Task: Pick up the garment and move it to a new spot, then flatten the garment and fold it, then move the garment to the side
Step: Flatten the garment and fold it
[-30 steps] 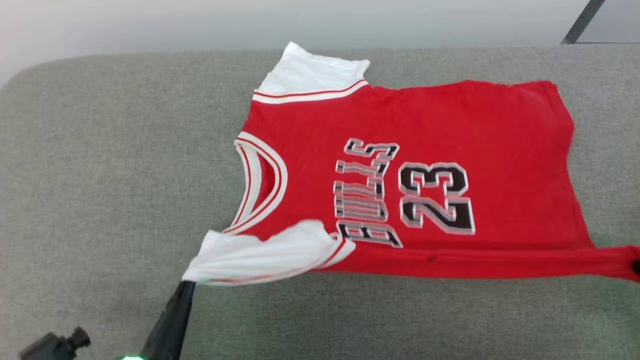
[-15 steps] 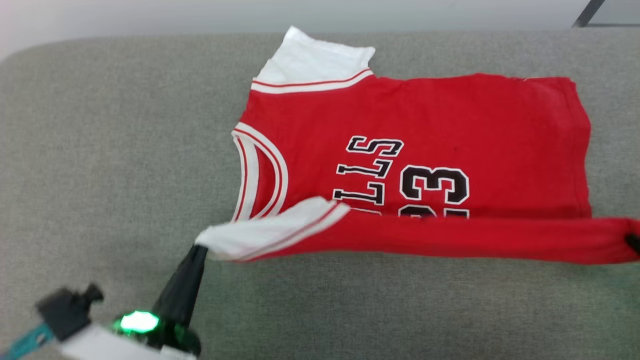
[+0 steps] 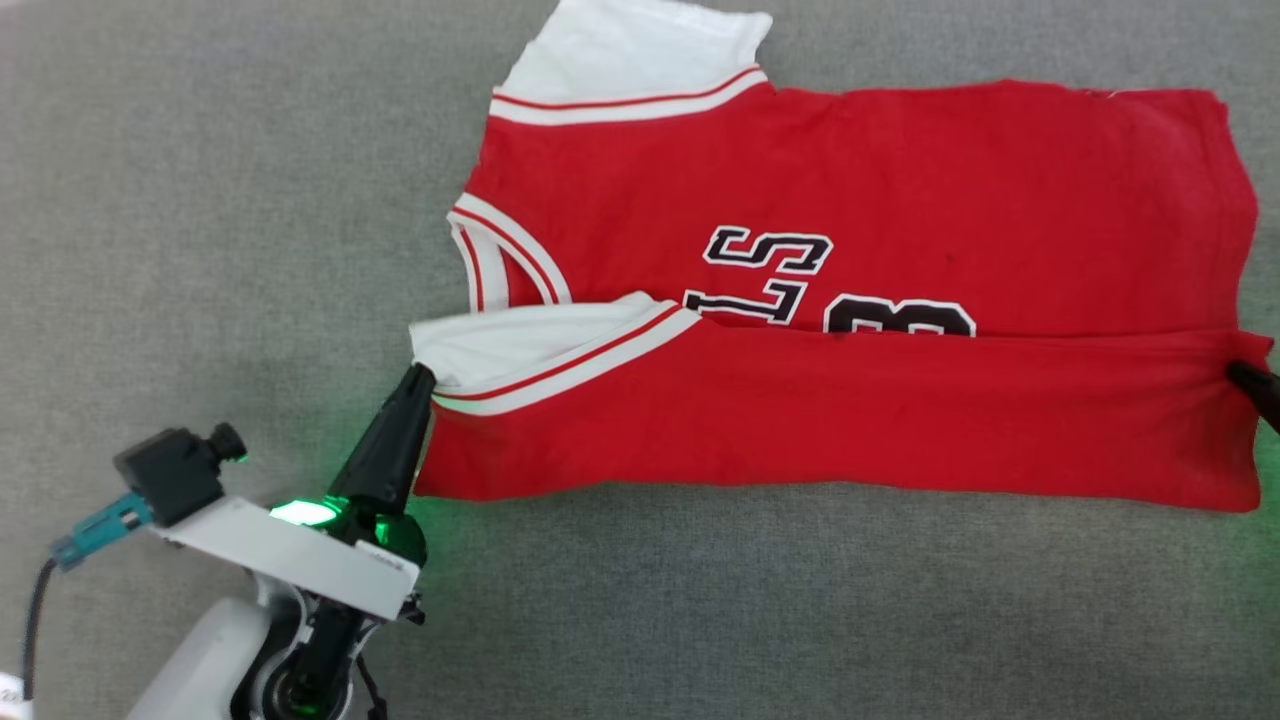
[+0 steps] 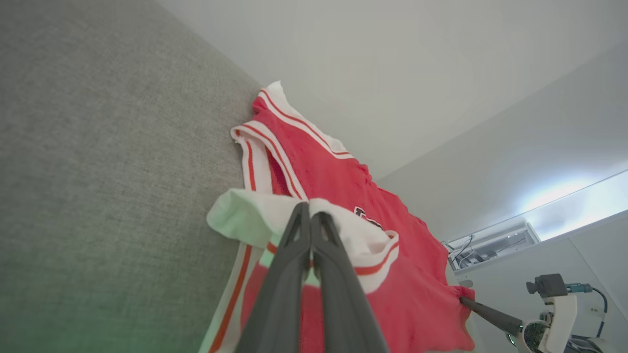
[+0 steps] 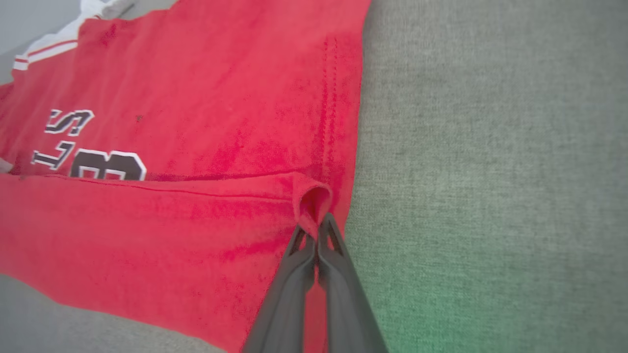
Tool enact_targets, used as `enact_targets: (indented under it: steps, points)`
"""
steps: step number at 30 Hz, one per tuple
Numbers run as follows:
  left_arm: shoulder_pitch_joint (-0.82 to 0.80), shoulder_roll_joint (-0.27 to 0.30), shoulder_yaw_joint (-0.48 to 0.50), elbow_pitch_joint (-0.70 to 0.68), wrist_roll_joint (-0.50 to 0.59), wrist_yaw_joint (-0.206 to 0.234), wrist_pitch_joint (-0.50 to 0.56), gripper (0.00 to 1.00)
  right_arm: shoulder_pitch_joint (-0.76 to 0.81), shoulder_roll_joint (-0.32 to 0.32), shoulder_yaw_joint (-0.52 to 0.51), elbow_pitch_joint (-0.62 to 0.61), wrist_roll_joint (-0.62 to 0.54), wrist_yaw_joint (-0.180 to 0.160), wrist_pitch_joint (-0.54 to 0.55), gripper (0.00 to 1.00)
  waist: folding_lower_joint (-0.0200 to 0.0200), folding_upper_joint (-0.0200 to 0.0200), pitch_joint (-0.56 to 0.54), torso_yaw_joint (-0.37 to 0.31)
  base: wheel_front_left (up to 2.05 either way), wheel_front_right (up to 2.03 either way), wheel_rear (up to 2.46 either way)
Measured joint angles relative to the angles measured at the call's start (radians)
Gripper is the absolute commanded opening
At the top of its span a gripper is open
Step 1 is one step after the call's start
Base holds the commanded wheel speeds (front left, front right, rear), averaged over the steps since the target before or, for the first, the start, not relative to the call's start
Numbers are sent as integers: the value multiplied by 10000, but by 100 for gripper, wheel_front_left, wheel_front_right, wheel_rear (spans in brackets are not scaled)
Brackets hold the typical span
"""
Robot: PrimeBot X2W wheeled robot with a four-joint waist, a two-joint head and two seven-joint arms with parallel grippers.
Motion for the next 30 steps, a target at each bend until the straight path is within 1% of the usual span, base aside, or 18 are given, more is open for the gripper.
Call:
enact_targets:
  steps: [5,14,15,16,17,18,23,25,26,28,30]
  points:
    - [-359,27,-382,633,-136,-2,-194,0,-217,-63,339,527,-33,0,-391,0,0,0,275,-2,0,0,0]
    - [-774,274,-995,1244,-146,-12,-387,0,-306,-255,736,894,213,2,-930,0,0,0,305,0,0,0,0]
    - [-829,339,-1112,1338,-123,-19,-387,20,-316,-270,805,922,207,0,-1043,3,0,0,273,-11,0,0,0]
    - [-894,385,-1177,1432,-113,-19,-389,44,-317,-278,867,951,201,0,-1174,33,0,0,232,-21,0,0,0]
    - [-932,445,-1237,1515,-105,-21,-389,100,-315,-267,890,988,201,0,-1296,64,0,0,186,-30,0,0,0]
    - [-971,571,-1317,1592,25,-21,-405,100,-315,-259,924,997,192,0,-1425,100,0,0,136,-39,0,0,0]
    - [-965,1461,-1565,1779,403,0,-188,100,-223,-303,878,859,73,0,-2188,100,0,0,-205,-38,0,0,0]
    - [-991,1918,-1557,1639,527,54,63,100,-185,-295,798,754,4,0,-2445,100,0,0,-371,-25,0,0,0]
    - [-1022,2153,-1567,1492,621,140,255,100,-187,-299,771,662,-50,0,-2564,100,0,0,-455,-18,0,0,0]
    - [-1142,2665,-1636,1131,805,483,826,100,-189,-355,692,516,-188,0,-2792,100,1,0,-623,-4,0,0,0]
    - [-1289,3170,-1774,711,834,903,1737,100,-201,-384,619,385,-234,0,-2959,100,0,0,-781,12,0,0,0]
